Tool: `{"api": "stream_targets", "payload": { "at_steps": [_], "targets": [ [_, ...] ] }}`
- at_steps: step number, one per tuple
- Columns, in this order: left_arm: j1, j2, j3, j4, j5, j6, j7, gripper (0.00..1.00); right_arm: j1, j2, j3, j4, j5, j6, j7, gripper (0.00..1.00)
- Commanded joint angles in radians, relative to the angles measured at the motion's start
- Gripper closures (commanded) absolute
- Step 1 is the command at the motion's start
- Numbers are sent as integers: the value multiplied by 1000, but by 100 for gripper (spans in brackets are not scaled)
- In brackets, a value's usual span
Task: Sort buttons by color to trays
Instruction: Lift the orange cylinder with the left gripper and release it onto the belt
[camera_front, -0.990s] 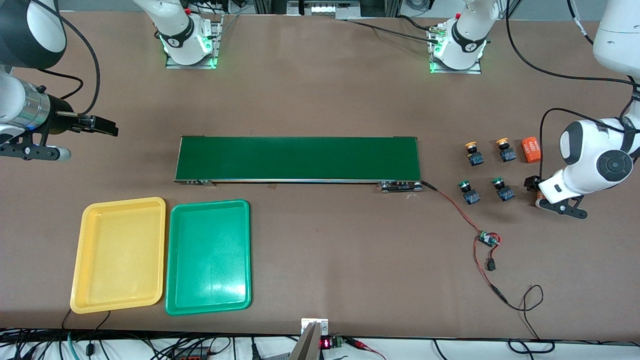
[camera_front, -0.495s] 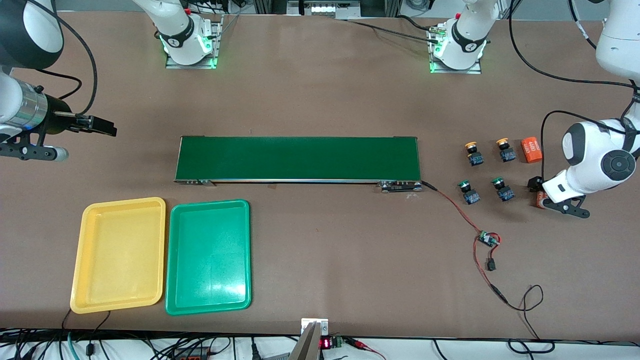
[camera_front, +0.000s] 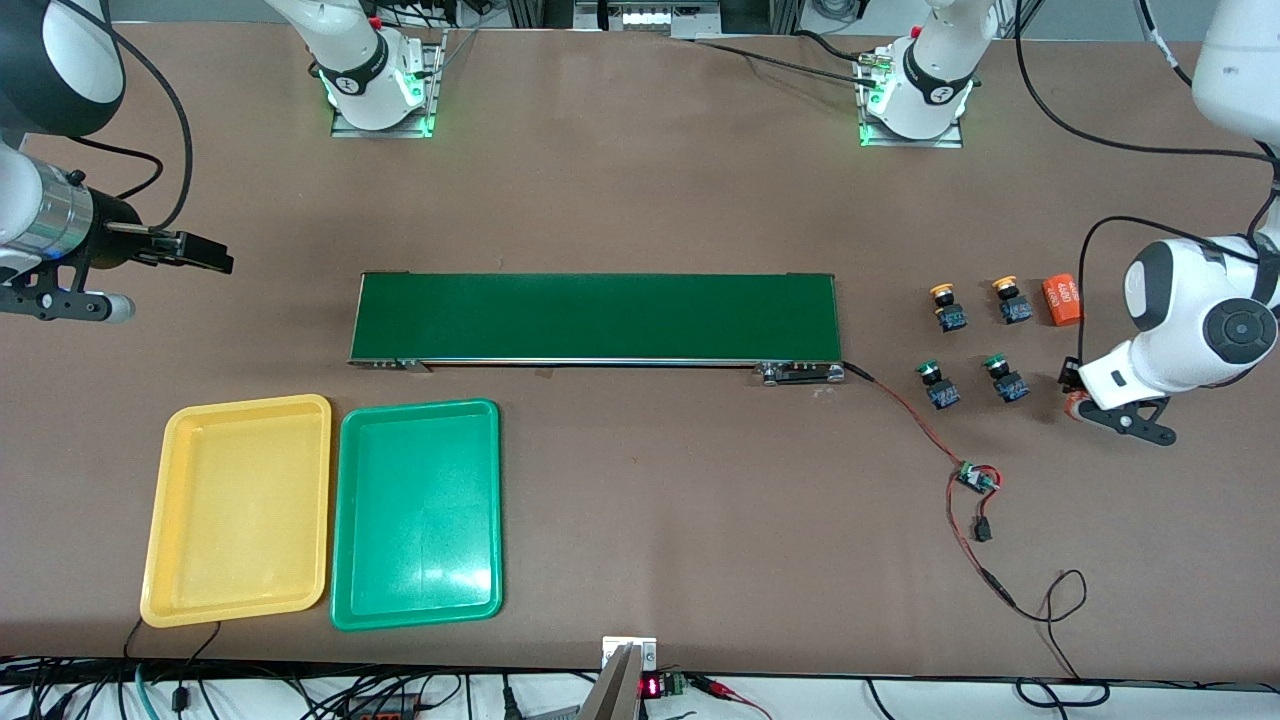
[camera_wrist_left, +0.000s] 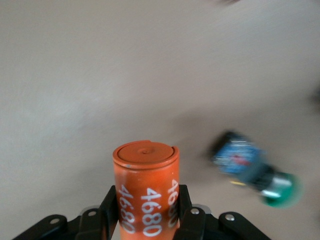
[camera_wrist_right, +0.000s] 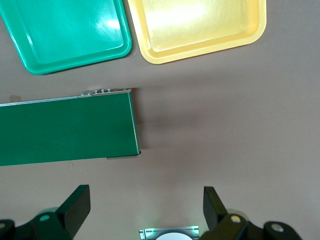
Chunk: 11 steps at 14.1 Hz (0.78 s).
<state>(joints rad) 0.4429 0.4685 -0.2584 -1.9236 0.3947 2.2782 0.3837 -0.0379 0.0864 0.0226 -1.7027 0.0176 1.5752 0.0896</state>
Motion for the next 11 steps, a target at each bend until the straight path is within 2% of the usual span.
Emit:
{"api": "stream_targets", "payload": {
  "at_steps": [1,4,8,11],
  "targets": [
    [7,-126,-123,-29,18,-146,12,100,-10,23,5,38,16,-14,-13,0],
    [-35,-171,-306,-51,0,-277,11,100,-10,27,5,40,16,-15,-13,0],
    [-180,-154,-384,-41,-4,-290,61,100,-11,27,5,41,15,-17,-14,0],
    [-291,-87,-383,-26,4,-234,217,100,-11,27,5,41,16,-18,-14,0]
  ]
}}
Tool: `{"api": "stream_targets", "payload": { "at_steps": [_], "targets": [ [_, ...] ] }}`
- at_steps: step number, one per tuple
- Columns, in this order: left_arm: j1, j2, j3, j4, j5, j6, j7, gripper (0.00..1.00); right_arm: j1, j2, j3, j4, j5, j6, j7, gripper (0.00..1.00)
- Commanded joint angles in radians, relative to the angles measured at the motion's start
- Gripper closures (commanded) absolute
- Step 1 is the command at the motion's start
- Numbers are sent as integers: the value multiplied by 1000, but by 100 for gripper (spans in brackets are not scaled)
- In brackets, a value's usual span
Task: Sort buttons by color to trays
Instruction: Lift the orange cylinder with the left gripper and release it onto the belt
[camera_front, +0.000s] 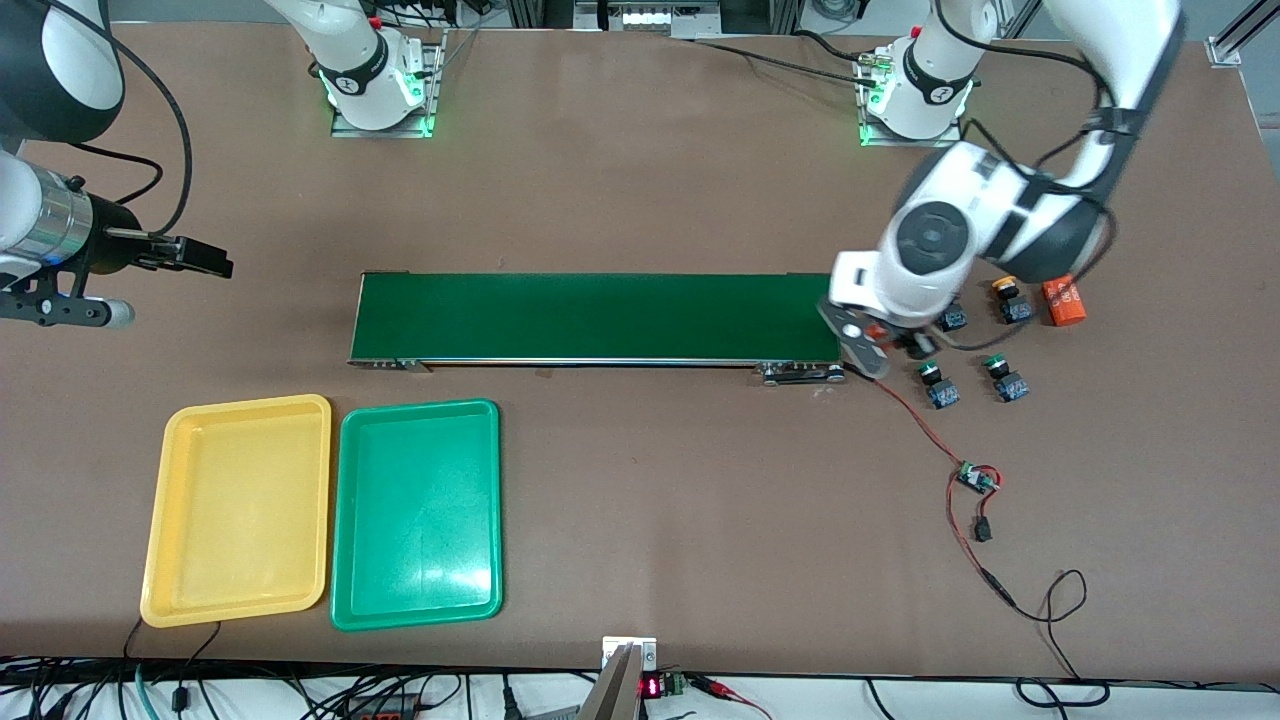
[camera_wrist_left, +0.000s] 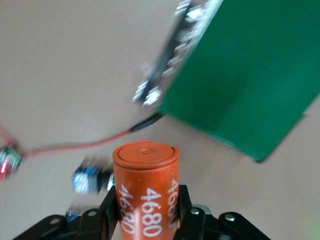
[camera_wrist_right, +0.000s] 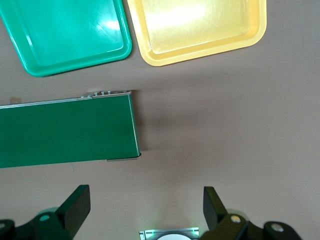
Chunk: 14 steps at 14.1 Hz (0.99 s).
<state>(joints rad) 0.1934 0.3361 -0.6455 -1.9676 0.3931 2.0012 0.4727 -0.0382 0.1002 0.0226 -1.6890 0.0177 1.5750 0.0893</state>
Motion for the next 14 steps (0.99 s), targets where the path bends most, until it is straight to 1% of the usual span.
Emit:
{"api": "stream_targets", "payload": {
  "at_steps": [1,3,5,6,8,11,12,13,14],
  "targets": [
    [-55,53,3,15,1,59,173,100,-11,13,5,28,16,-15,-14,0],
    [-90,75,-6,19,-2,82,195,100,-11,13,5,28,15,-18,-14,0],
    [-115,84,-9,12,-8,163,220,100,-11,13,4,28,16,-18,-14,0],
    [-123,101,-9,9,-14,171,225,100,-11,13,5,28,16,-18,-14,0],
    [-140,139,-9,10,-13,177,236,100,-11,13,5,28,16,-18,-14,0],
    [-164,147,-11,-8,-14,156,233,100,-11,13,5,28,15,-18,-14,0],
    [-164,147,-11,-10,-14,143,230,96,-11,13,5,28,16,-18,-14,0],
    [-164,147,-14,-8,-17,131,225,53,-9,13,5,28,16,-20,-14,0],
    [-164,144,-17,-7,-17,130,231,4,-11,13,5,28,16,-20,-14,0]
  ]
}}
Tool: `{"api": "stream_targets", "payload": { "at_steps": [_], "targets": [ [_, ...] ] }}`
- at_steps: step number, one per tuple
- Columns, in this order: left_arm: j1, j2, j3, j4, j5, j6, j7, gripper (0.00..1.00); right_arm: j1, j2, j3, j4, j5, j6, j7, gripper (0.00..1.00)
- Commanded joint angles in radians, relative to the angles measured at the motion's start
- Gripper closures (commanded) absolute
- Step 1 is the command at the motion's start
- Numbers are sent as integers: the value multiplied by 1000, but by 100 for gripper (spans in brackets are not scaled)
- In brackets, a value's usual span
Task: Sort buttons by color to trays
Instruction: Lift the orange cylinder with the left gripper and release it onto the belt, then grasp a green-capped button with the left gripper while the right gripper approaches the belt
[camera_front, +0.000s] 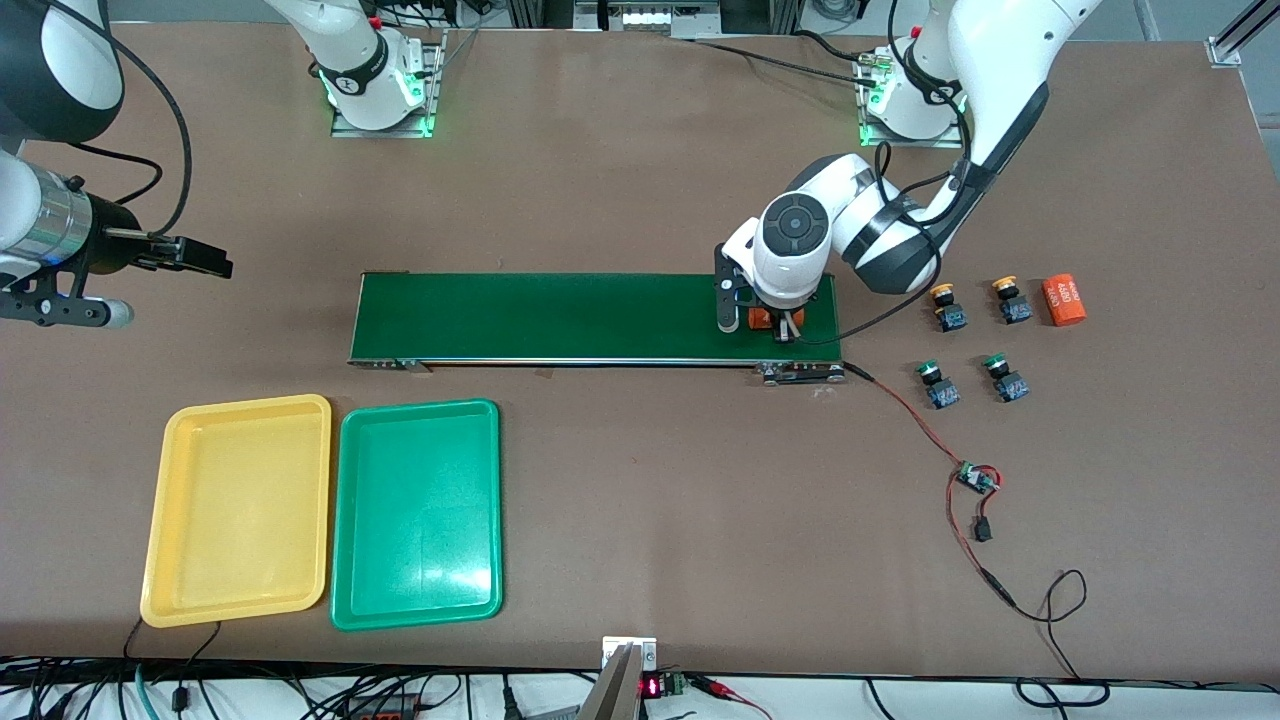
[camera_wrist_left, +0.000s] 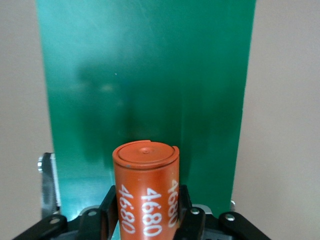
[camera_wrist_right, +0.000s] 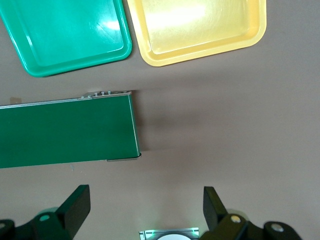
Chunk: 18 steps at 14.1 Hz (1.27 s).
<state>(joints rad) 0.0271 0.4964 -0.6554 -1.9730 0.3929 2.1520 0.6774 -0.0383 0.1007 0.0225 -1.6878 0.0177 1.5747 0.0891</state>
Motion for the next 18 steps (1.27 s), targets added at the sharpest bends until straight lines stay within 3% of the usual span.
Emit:
{"api": "stream_targets", "payload": {
  "at_steps": [1,3,6,9,15,18],
  "targets": [
    [7,-28,-7,3,-17,-21,30,0,-11,13,5,26,16,-19,-14,0],
    [54,-112,-6,5,-17,-23,33,0,-11,13,5,26,16,-19,-14,0],
    [207,-205,2,2,-17,-23,33,0,-11,13,5,26,15,-22,-14,0],
    [304,-208,34,-1,-23,-84,30,0,-11,13,5,25,15,-24,-14,0],
    [416,-185,189,6,-25,-78,-94,0,-5,5,5,4,15,-35,-20,0],
    [445,-176,218,11,-25,-77,-295,0,-6,-82,5,-141,16,40,-77,0]
  ]
}}
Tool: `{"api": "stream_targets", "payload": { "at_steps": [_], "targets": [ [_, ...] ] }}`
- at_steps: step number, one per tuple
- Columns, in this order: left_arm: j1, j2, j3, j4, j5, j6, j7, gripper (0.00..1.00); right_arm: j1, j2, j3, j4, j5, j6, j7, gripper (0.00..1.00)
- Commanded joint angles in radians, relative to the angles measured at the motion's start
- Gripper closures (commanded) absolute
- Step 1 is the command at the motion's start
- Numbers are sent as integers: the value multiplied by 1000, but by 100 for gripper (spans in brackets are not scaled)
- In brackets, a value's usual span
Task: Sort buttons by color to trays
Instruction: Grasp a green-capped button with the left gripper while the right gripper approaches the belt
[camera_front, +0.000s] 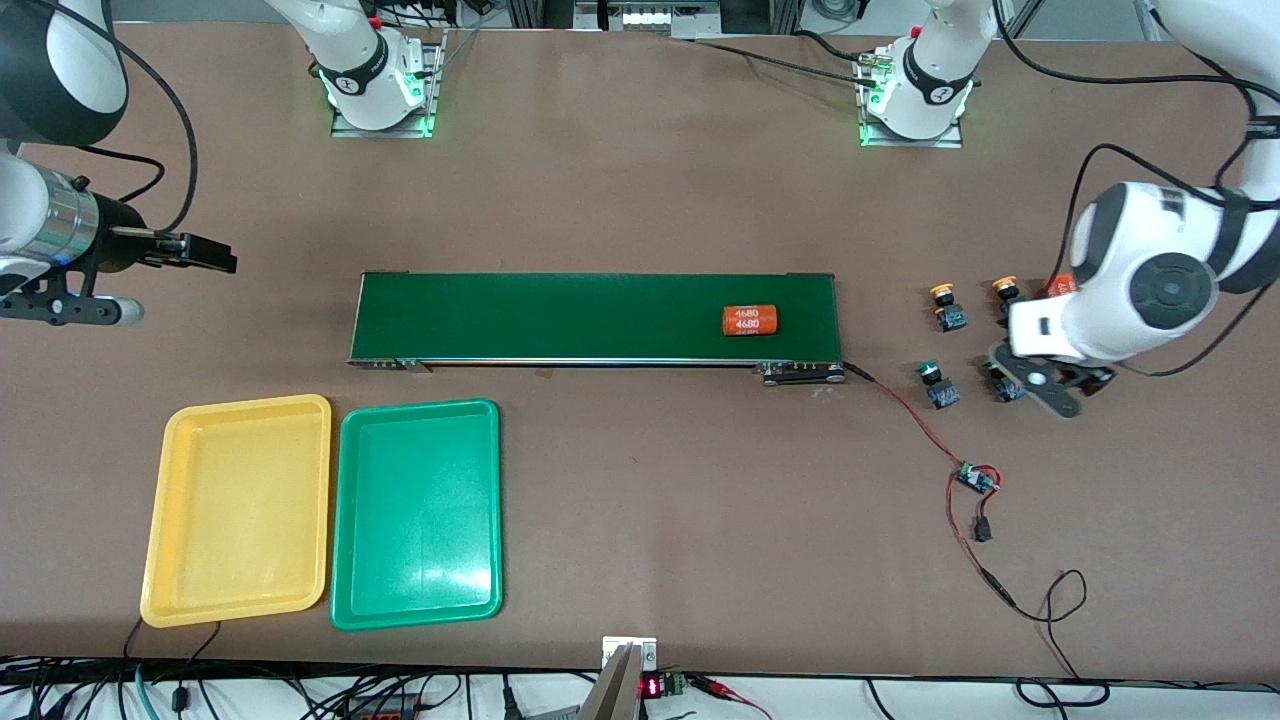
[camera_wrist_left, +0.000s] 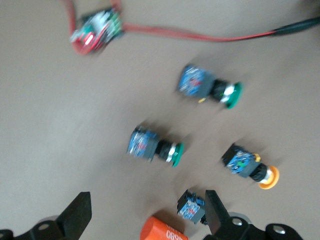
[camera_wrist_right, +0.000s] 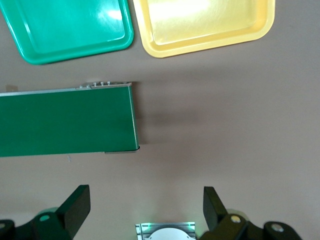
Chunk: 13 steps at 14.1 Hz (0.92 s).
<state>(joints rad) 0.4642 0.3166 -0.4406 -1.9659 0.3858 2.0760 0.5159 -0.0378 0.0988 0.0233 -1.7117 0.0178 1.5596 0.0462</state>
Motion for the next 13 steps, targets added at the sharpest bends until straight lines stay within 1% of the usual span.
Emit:
{"api": "stream_targets", "payload": {
  "at_steps": [1,3,5,6,8,10,11,12,13],
  "targets": [
    [14,13,6,5,-16,-1,-225,0,-11,-141,4,-223,16,130,-35,0],
    [22,27,17,5,-16,9,-427,0,-13,-261,4,-418,16,251,-35,0],
    [25,54,19,4,-18,39,-625,0,-13,-338,4,-544,16,333,-35,0],
    [28,76,19,4,-16,74,-737,0,-11,-362,4,-586,16,362,-35,0],
    [66,130,28,4,-18,155,-815,0,-5,-369,7,-602,16,367,-25,0],
    [83,173,66,5,-18,237,-814,0,16,-367,12,-602,16,372,-12,0],
    [83,185,81,4,-19,249,-814,0,31,-364,14,-602,16,376,0,0],
    [83,194,82,4,-36,248,-818,0,48,-363,12,-602,17,385,23,0],
    [83,203,83,4,-82,242,-827,0,67,-350,14,-602,17,401,49,0]
  ]
}}
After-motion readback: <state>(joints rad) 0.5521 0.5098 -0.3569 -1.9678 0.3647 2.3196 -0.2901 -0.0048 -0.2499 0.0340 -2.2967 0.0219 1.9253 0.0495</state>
